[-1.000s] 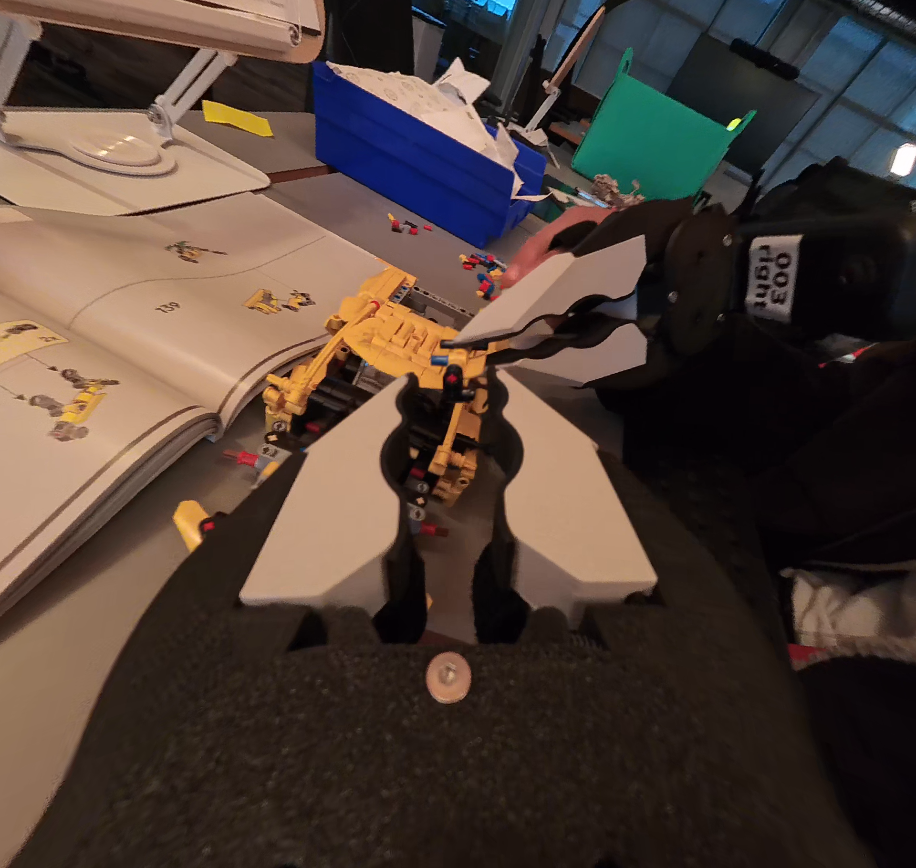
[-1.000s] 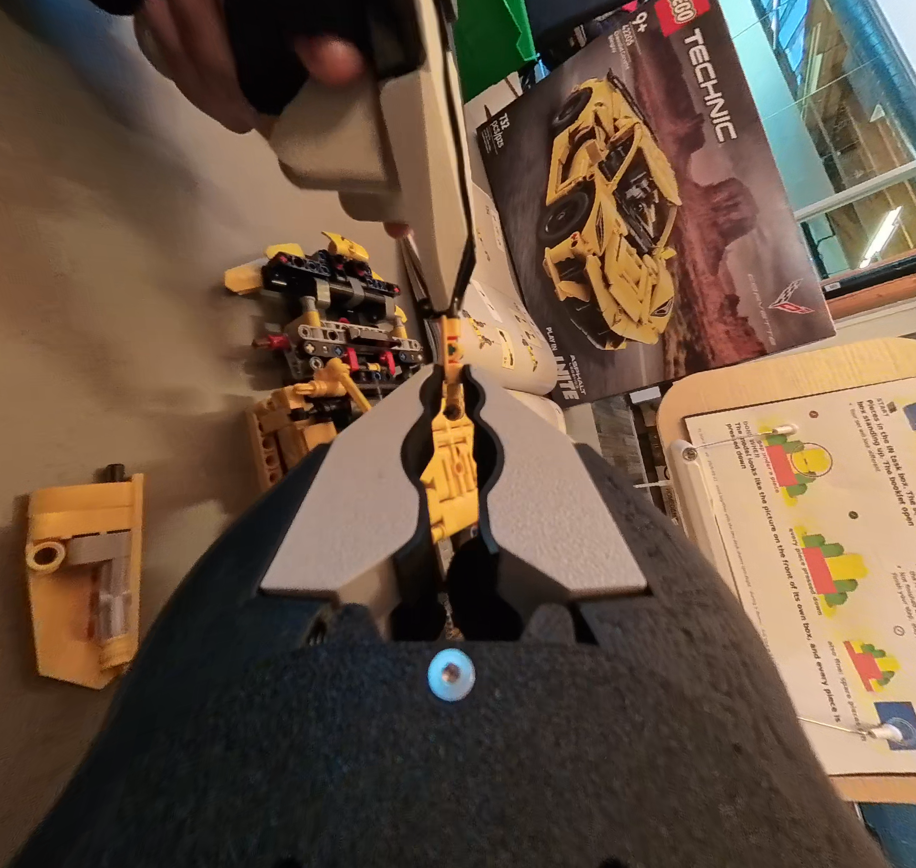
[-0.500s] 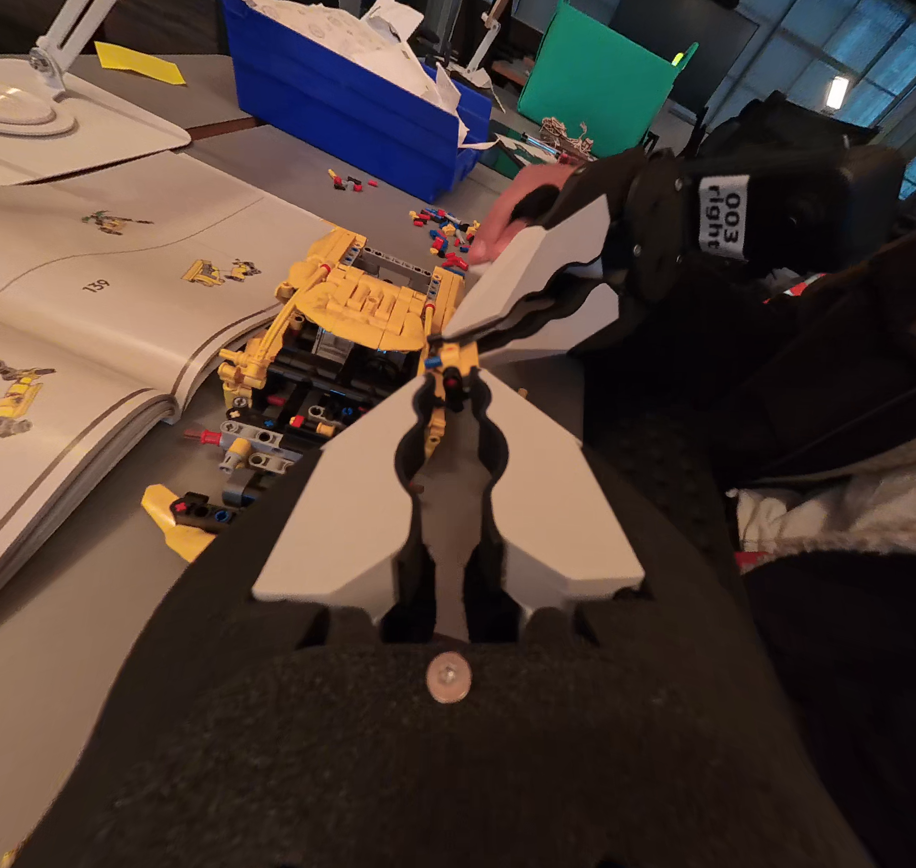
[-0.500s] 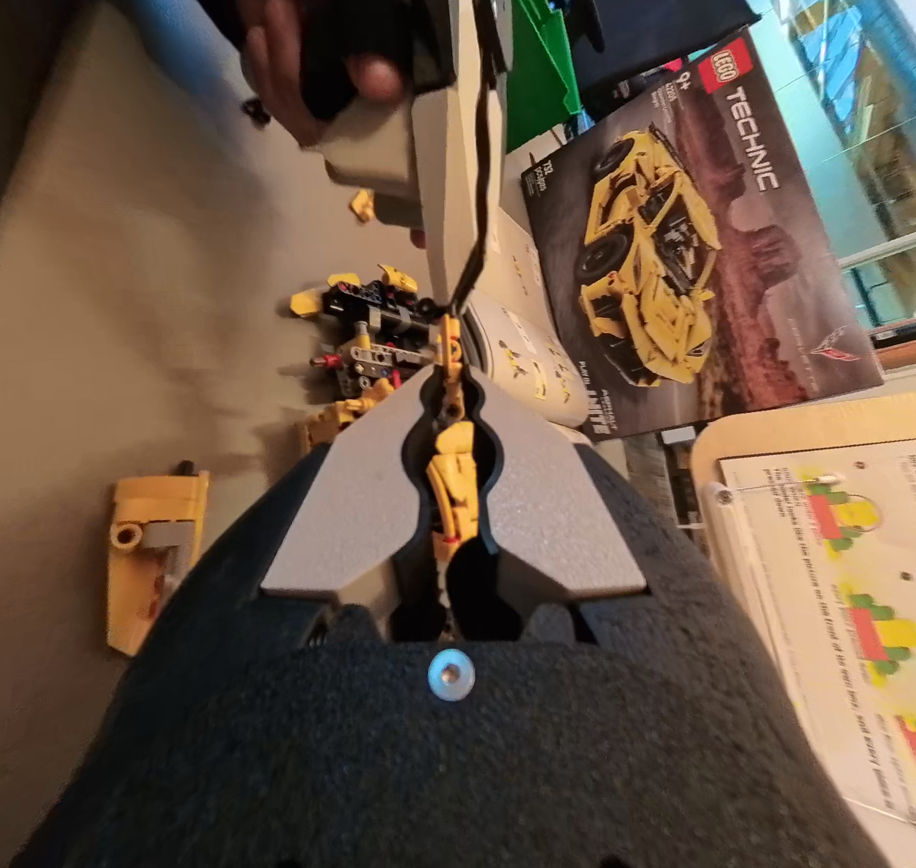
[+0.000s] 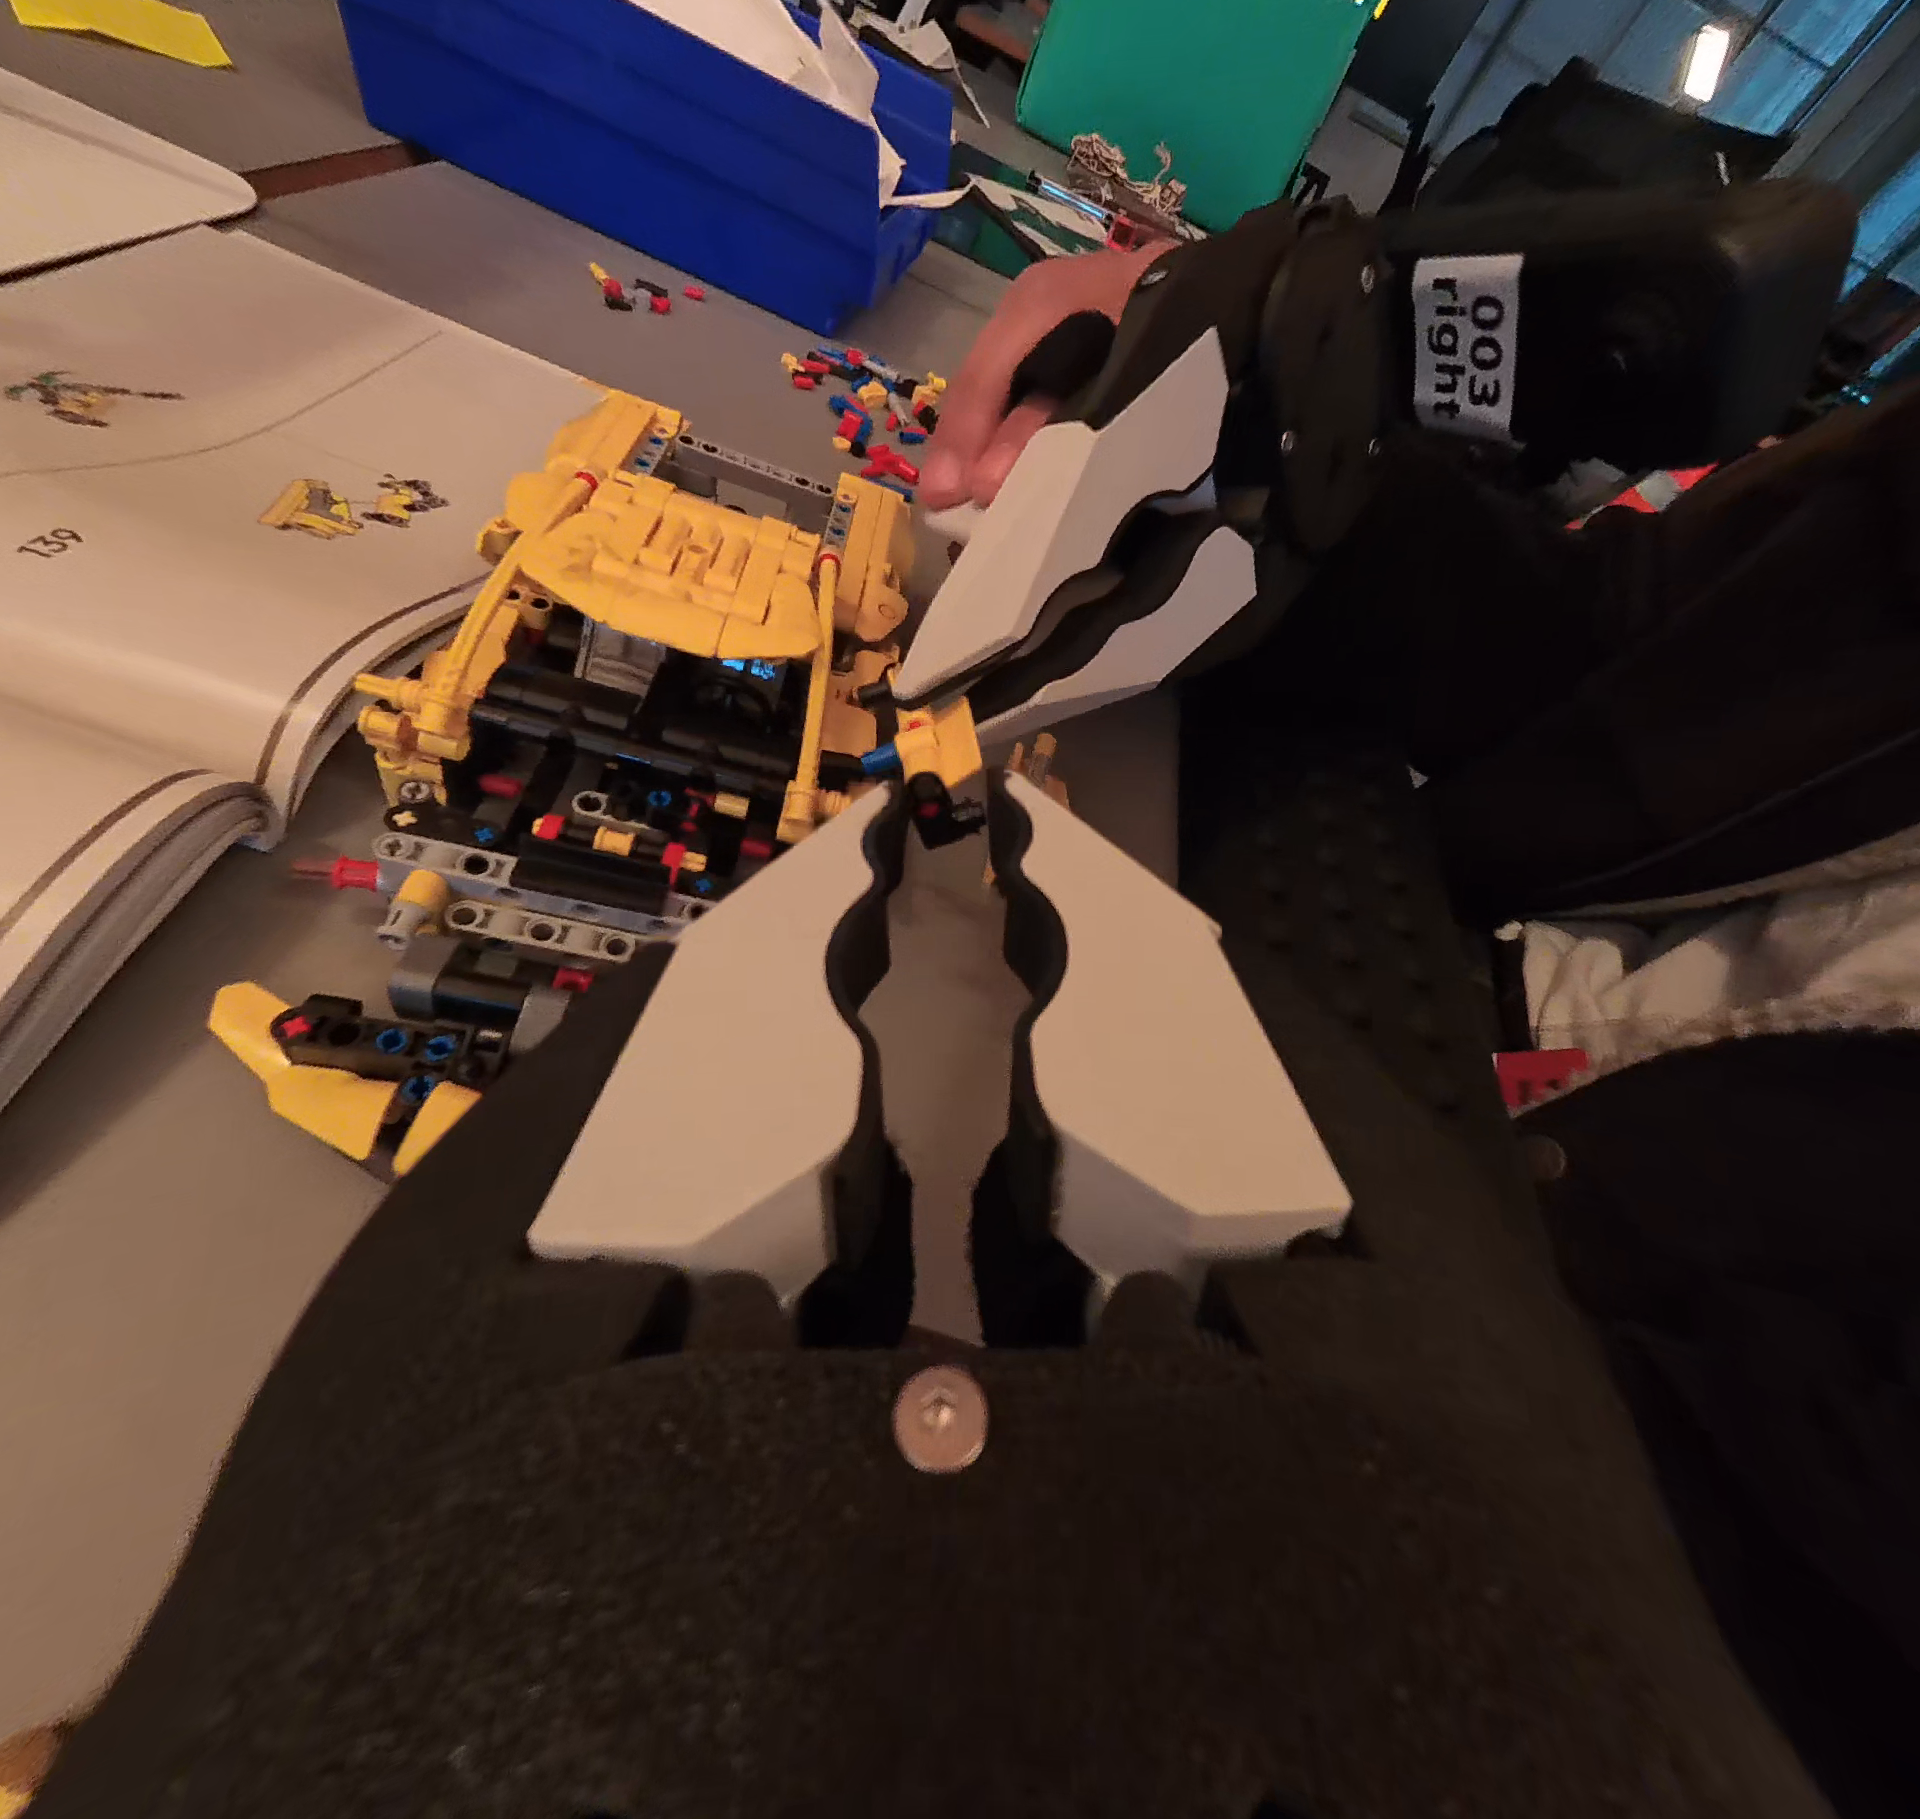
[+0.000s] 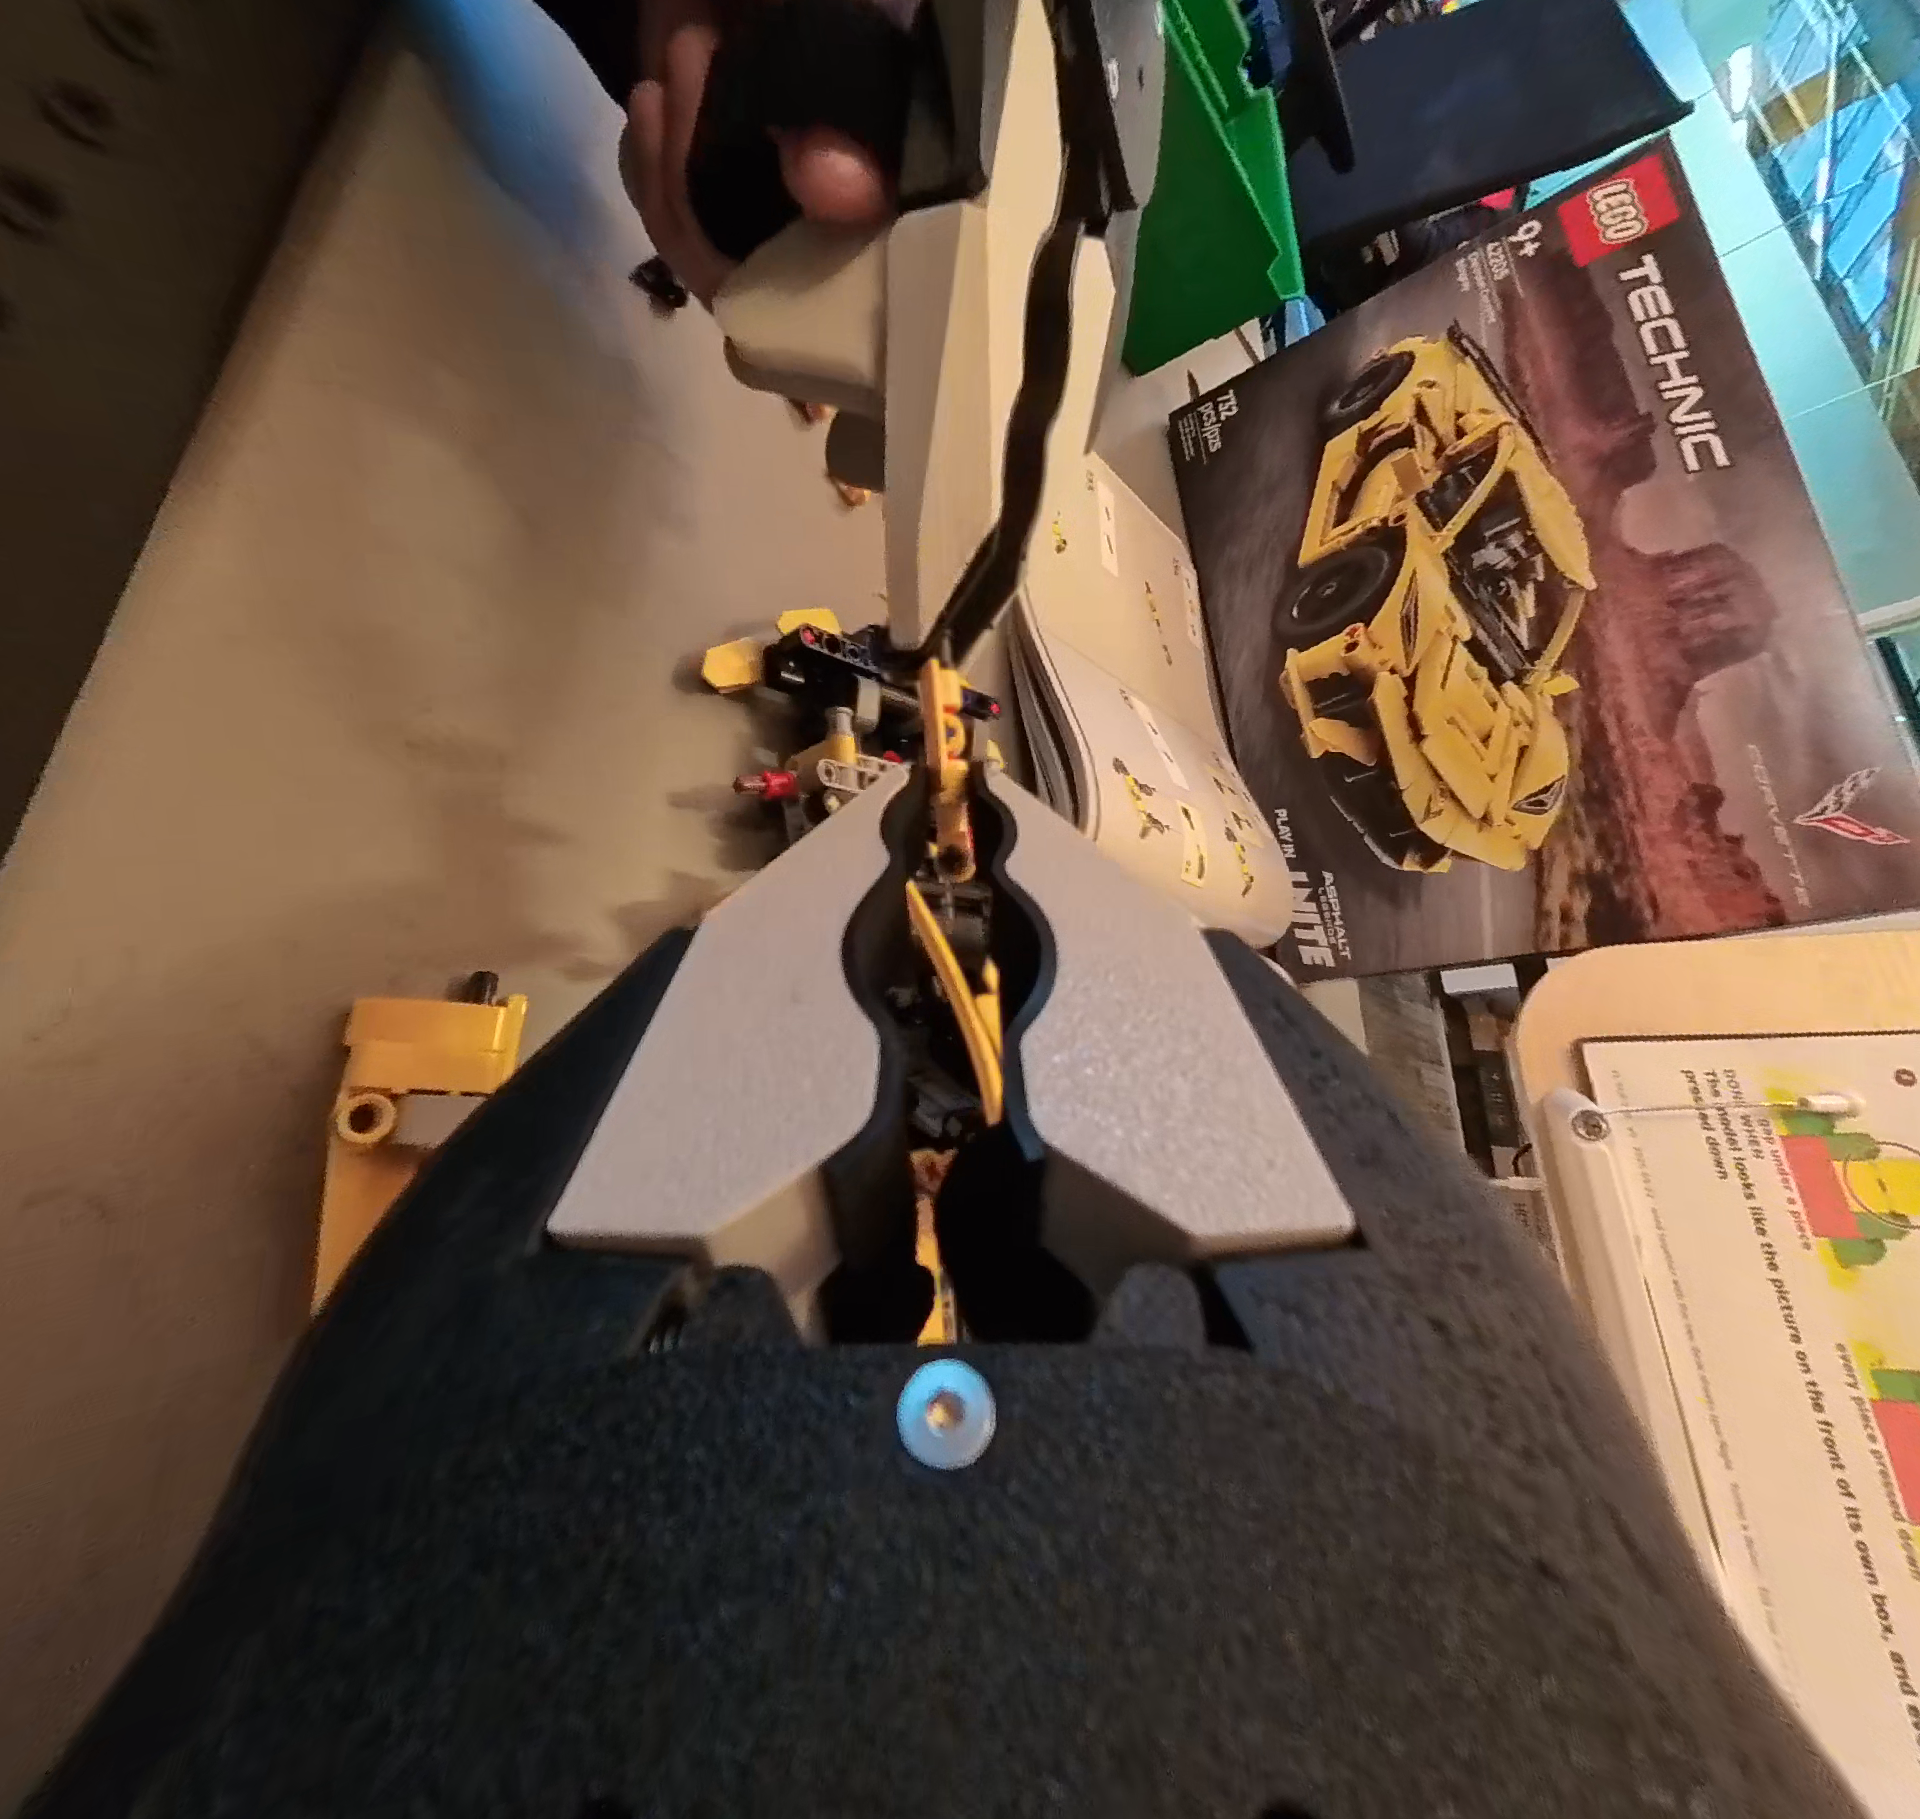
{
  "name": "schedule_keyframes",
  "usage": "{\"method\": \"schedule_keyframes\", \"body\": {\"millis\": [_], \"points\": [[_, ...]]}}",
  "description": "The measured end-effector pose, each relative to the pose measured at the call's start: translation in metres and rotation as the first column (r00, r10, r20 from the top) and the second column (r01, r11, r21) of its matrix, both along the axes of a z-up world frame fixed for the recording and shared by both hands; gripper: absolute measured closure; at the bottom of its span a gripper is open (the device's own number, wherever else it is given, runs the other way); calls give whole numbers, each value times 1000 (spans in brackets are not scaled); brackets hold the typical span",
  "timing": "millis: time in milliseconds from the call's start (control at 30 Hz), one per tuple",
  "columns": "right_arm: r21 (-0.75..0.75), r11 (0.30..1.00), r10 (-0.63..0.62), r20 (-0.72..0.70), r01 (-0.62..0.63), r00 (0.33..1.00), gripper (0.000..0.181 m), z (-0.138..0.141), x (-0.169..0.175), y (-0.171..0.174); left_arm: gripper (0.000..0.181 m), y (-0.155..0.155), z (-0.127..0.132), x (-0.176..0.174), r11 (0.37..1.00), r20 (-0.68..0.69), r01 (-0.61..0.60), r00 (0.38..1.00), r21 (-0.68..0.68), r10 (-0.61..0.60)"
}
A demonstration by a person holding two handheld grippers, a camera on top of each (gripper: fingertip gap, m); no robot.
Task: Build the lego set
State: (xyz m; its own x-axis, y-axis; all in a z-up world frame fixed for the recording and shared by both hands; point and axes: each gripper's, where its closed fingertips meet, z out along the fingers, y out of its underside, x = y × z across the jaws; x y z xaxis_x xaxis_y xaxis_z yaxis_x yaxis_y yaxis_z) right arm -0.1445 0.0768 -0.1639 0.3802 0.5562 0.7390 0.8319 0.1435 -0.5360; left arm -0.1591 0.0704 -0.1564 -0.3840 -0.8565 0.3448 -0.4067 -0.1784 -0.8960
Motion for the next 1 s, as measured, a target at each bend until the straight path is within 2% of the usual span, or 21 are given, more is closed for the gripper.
{"method": "schedule_keyframes", "body": {"millis": [133, 200, 300, 367, 433, 500, 600, 700, 767, 833, 900, 1000], "points": [[-16, 1000, 13, 6, -13, 1000, 175, -3, -4, -2, 173, -2, -5, -4, 999, -17, 18, 1000, 38, -18], [-28, 999, 14, -35, -15, 999, 174, -3, -6, -3, 175, -2, -7, -6, 998, -19, 20, 1000, 56, -19], [-60, 998, 6, -132, -14, 991, 171, 2, -12, -6, 175, -6, -5, -12, 997, -10, 28, 1000, 72, -28], [-62, 998, 6, -214, -20, 977, 156, 12, -16, -8, 175, -11, -3, -20, 995, 4, 39, 999, 88, -39], [-103, 993, 24, -333, -61, 943, 152, 23, -21, -13, 175, -11, -2, -28, 993, 13, 23, 1000, 119, -25], [-102, 992, 19, -460, -74, 888, 147, 42, -17, -14, 175, -12, -13, -36, 985, -21, 23, 1000, 170, -19], [-94, 996, -48, -596, -11, 802, 148, 69, 7, -7, 175, -20, -36, -43, 970, -93, 69, 994, 232, -49], [-131, 985, -170, -725, 109, 667, 150, 96, 47, 1, 175, -26, -47, -43, 943, -124, 107, 990, 316, -71], [-211, 952, -303, -762, 223, 572, 150, 106, 82, 3, 175, -26, -53, -43, 933, -145, 116, 987, 341, -69], [-322, 919, -394, -766, 227, 508, 141, 104, 101, -8, 175, -27, -58, -45, 927, -162, 127, 984, 354, -73], [-422, 872, -490, -746, 248, 451, 140, 93, 122, -23, 175, -28, -60, -45, 919, -172, 134, 982, 370, -75], [-520, 788, -615, -637, 331, 465, 136, 65, 152, -57, 175, -30, -68, -47, 905, -205, 157, 976, 397, -79]]}}
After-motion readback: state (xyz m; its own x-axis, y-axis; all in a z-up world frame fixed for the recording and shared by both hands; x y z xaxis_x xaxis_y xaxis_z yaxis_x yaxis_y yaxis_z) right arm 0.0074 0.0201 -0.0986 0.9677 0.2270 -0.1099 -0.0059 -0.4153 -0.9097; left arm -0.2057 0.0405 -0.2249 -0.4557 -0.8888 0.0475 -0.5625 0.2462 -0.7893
